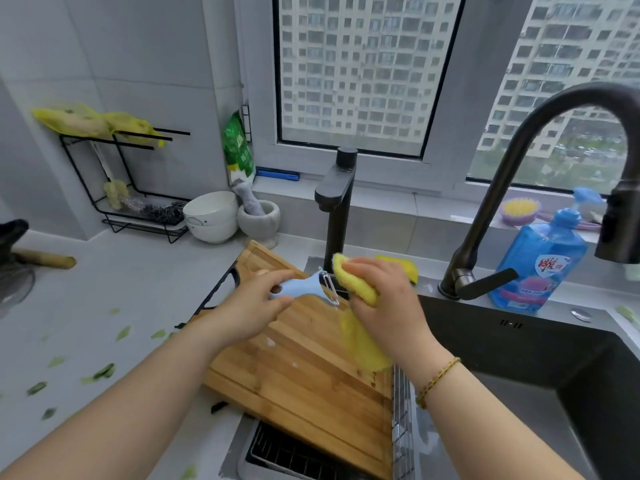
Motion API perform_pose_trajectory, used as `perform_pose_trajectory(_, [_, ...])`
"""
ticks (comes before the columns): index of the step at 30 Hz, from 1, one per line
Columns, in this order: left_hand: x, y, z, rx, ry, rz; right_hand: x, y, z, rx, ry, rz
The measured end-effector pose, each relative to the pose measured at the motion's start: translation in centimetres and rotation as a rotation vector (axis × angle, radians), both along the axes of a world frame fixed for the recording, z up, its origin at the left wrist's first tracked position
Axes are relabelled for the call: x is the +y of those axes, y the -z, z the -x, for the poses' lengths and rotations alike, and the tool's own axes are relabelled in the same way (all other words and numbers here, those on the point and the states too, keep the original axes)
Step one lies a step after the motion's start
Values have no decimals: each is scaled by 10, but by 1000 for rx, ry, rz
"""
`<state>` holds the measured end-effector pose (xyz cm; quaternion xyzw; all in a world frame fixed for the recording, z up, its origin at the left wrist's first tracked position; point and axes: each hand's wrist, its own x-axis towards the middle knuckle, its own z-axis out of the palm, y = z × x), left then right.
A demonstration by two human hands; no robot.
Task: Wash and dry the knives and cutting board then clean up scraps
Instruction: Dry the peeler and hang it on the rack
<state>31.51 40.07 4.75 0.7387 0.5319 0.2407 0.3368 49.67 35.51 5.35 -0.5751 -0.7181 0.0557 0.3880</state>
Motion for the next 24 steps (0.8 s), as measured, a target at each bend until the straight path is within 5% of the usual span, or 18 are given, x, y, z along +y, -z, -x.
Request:
perform_pose_trajectory(6, [-10, -30, 11, 164, 91, -118, 24, -9, 34, -360, -127, 317])
perform_pose_trajectory(15, [-26, -68, 50, 326, 46, -114, 45, -15, 81, -427, -319, 140])
perform_pose_trajectory(19, [-18, -78, 78, 107, -75, -104, 54, -22, 108, -272, -322, 147])
perform_pose_trajectory(24, [17, -71, 119, -445, -202, -55, 79, -34, 153, -8, -317, 285])
